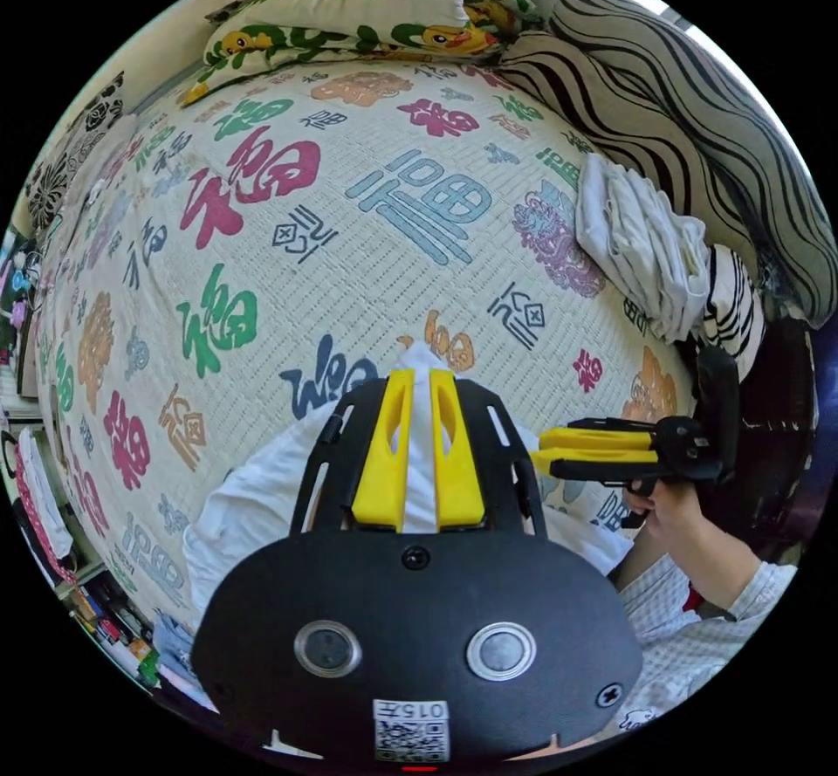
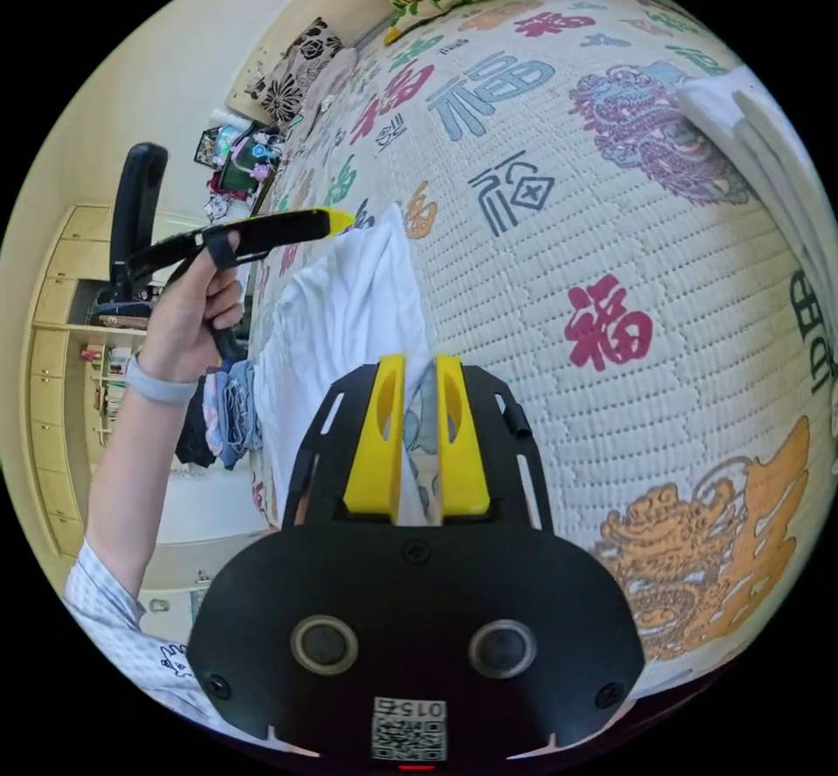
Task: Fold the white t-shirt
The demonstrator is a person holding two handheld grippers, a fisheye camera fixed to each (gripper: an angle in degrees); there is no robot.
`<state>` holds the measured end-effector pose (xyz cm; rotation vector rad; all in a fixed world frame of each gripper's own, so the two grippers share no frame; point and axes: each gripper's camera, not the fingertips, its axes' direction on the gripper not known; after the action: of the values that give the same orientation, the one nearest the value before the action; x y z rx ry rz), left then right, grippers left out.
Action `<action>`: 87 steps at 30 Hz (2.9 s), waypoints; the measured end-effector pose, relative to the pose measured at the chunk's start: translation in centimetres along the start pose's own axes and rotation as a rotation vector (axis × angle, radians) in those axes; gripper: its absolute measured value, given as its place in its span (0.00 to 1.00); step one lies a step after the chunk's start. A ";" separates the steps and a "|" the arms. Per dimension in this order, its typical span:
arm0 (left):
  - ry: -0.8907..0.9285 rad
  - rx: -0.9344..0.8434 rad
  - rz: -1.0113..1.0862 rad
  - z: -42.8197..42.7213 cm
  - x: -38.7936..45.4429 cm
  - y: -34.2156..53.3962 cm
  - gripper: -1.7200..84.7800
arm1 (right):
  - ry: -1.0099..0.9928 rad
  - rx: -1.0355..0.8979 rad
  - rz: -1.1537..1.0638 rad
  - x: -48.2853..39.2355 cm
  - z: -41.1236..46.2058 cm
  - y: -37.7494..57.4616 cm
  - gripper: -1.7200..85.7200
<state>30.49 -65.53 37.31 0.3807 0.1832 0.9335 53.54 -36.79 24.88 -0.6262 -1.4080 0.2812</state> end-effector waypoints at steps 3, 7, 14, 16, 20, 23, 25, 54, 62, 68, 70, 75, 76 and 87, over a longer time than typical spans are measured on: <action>0.013 -0.054 0.014 3.5 -0.3 -2.0 0.04 | -0.095 0.017 -0.024 1.4 0.4 -1.0 0.04; 0.060 -0.003 0.081 3.0 0.2 -2.0 0.02 | -0.154 0.055 -0.084 1.7 0.6 -1.6 0.02; 0.160 0.165 0.211 -0.4 4.3 -2.6 0.02 | -0.093 0.223 -0.061 3.1 -0.1 -0.8 0.02; 0.169 0.140 0.250 0.6 6.5 -3.4 0.02 | -0.059 0.228 -0.053 3.6 1.0 -0.7 0.02; 0.030 0.066 0.336 2.4 9.6 -3.7 0.01 | -0.042 0.191 -0.024 4.8 4.0 -1.2 0.02; -0.078 0.094 0.415 1.2 11.4 -3.1 0.01 | -0.051 0.180 0.002 5.8 6.8 -1.6 0.02; -0.123 0.162 0.448 -1.3 11.8 -2.8 0.01 | -0.065 0.195 -0.009 6.1 8.8 -1.8 0.03; -0.035 0.556 -0.752 -27.2 -34.0 76.9 0.09 | 0.138 -0.350 -0.809 -33.0 63.1 -6.7 0.09; 0.088 0.702 -0.658 -29.3 -37.0 81.9 0.09 | 0.456 -0.439 -0.903 -39.6 83.3 -9.0 0.10; 0.118 0.727 -0.683 -33.4 -40.7 85.8 0.09 | 0.661 -0.591 -0.955 -39.9 95.6 -10.1 0.06; 0.129 0.729 -0.665 -34.6 -41.0 86.6 0.10 | 0.715 -0.659 -1.043 -39.9 98.8 -9.8 0.02; 0.160 0.693 -0.739 -37.1 -41.9 89.2 0.10 | 0.500 -0.660 -1.106 -40.9 98.2 -9.8 0.01; 0.163 0.746 -0.744 -38.2 -41.4 90.2 0.10 | 0.436 -0.638 -1.125 -41.0 97.3 -9.9 0.01; 0.304 0.920 -0.625 -44.0 -40.8 94.0 0.13 | 0.001 -0.690 -1.136 -37.7 93.0 -11.3 0.01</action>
<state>-77.51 -37.83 33.70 0.9573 0.9690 0.2278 -44.85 -43.92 3.40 -0.2727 -1.6390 -1.1364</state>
